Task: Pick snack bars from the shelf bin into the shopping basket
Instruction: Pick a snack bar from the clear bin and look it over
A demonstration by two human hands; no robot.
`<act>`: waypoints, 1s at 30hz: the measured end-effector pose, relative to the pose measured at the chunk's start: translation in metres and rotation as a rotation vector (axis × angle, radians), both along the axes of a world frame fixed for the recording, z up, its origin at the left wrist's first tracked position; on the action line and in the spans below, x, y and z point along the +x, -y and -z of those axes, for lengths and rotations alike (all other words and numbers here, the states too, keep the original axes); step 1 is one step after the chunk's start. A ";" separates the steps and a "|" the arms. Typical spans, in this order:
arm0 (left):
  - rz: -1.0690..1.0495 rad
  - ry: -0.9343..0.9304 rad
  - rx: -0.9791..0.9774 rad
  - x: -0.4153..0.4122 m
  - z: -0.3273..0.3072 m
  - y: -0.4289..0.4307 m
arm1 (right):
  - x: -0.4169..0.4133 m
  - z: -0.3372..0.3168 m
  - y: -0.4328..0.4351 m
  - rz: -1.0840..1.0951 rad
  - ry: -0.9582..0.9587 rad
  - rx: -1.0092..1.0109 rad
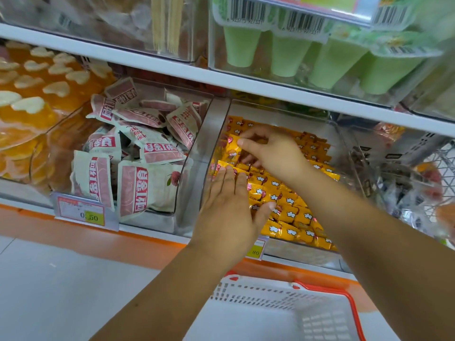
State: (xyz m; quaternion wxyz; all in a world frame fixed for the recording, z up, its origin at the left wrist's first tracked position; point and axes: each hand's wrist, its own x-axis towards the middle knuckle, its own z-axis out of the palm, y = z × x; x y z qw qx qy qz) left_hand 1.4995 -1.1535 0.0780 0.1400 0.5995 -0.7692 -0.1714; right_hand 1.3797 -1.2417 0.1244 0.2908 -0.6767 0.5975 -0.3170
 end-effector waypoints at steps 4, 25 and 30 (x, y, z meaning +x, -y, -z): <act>-0.065 -0.361 -0.084 0.003 -0.005 -0.004 | -0.010 -0.009 -0.038 0.070 0.275 -0.170; 0.042 -1.311 0.577 0.008 -0.042 -0.074 | -0.075 0.006 -0.230 0.269 0.864 0.032; 0.074 -1.288 0.559 0.009 -0.042 -0.072 | -0.085 -0.001 -0.225 0.240 0.884 0.094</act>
